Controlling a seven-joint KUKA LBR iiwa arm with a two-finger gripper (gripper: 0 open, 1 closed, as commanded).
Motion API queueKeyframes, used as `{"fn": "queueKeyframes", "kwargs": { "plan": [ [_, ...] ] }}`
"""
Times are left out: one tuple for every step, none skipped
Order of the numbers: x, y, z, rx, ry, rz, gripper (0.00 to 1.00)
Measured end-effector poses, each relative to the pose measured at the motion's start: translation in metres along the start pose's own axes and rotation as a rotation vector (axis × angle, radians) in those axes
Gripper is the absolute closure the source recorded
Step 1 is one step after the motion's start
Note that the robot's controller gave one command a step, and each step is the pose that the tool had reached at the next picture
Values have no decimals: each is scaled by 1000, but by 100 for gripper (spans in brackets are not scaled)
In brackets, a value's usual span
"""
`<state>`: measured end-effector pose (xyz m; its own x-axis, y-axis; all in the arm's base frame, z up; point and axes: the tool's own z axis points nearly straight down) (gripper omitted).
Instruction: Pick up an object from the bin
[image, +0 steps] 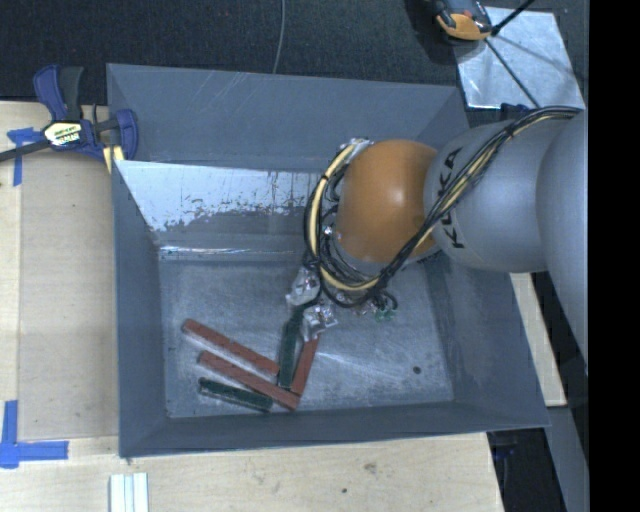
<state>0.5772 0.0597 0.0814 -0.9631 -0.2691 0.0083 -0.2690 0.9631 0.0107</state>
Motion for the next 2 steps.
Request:
{"fn": "queueKeyframes", "kwargs": {
  "plan": [
    [0,0,0,0,-1,0,100],
    [-3,9,-171,13,-18,-38,100]
  ]
}}
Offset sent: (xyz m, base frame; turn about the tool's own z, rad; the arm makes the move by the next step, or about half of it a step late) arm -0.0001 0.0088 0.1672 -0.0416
